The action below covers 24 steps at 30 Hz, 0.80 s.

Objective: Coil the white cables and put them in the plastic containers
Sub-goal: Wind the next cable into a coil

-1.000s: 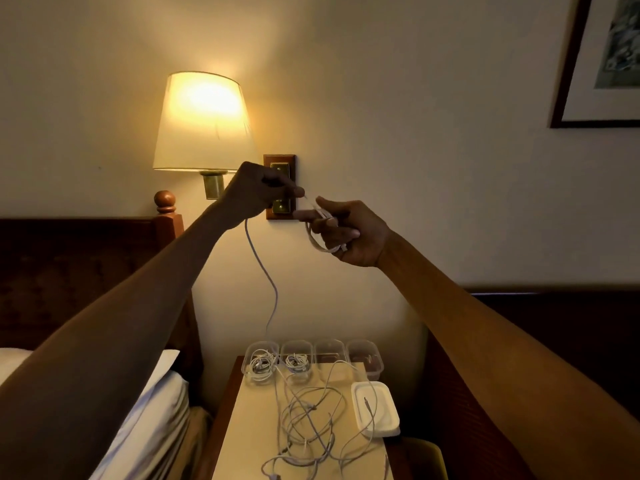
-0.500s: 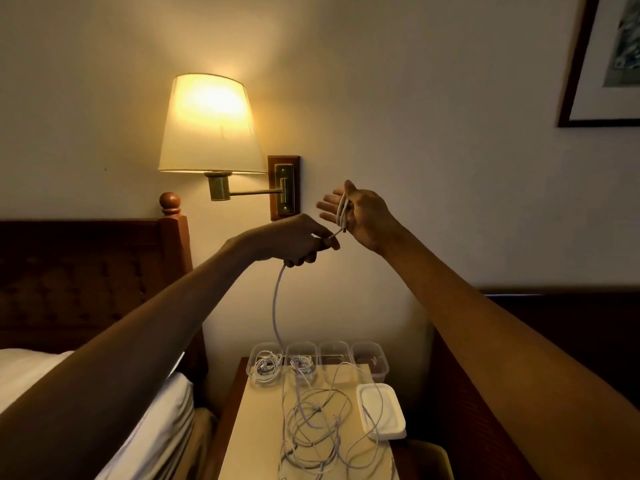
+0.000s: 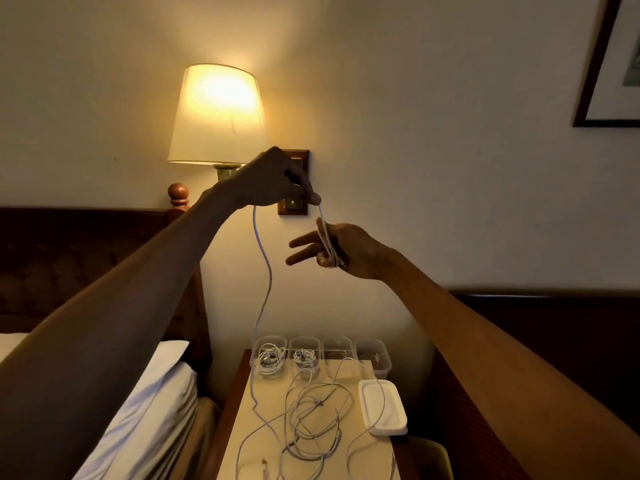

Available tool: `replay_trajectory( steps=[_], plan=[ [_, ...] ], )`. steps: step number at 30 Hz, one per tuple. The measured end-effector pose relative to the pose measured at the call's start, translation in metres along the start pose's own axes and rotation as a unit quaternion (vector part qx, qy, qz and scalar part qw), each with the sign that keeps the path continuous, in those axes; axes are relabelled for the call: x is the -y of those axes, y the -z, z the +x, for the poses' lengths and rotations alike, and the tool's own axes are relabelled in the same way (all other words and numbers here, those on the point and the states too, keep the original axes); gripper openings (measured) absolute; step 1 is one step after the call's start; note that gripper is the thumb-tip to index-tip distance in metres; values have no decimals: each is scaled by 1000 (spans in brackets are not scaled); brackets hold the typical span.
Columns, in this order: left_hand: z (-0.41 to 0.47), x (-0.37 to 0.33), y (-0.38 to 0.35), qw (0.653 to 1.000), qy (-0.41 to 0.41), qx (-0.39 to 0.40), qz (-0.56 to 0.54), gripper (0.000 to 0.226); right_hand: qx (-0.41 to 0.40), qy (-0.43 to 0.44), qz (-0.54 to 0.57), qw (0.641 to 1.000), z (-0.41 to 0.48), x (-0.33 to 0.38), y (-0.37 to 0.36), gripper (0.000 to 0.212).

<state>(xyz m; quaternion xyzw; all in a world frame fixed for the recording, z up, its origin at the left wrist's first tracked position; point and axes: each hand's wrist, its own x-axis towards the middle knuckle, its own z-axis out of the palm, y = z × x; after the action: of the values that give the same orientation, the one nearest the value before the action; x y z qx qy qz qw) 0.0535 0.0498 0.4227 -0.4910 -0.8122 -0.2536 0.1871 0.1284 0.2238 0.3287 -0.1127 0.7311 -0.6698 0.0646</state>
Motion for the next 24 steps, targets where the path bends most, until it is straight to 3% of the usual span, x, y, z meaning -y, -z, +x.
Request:
replay_trajectory(
  steps=[5,8,11,17,20,24],
  plan=[
    [-14,17,-17,994,4,-79,-80,9,25,40,196,979,-8,14,-11,57],
    [-24,24,-35,988,50,-55,-134,11,54,58,263,962,-10,26,-8,57],
    [-29,30,-47,965,117,-28,-231,14,-3,118,286,951,-10,35,0,52],
    [-32,20,-69,949,176,175,-194,22,-135,181,222,949,-4,57,24,54],
    [-26,0,-66,953,154,201,-167,26,-203,165,47,964,3,51,36,55],
    [-12,-17,-38,964,113,232,-62,21,-227,103,-131,959,5,27,35,58]
  ],
)
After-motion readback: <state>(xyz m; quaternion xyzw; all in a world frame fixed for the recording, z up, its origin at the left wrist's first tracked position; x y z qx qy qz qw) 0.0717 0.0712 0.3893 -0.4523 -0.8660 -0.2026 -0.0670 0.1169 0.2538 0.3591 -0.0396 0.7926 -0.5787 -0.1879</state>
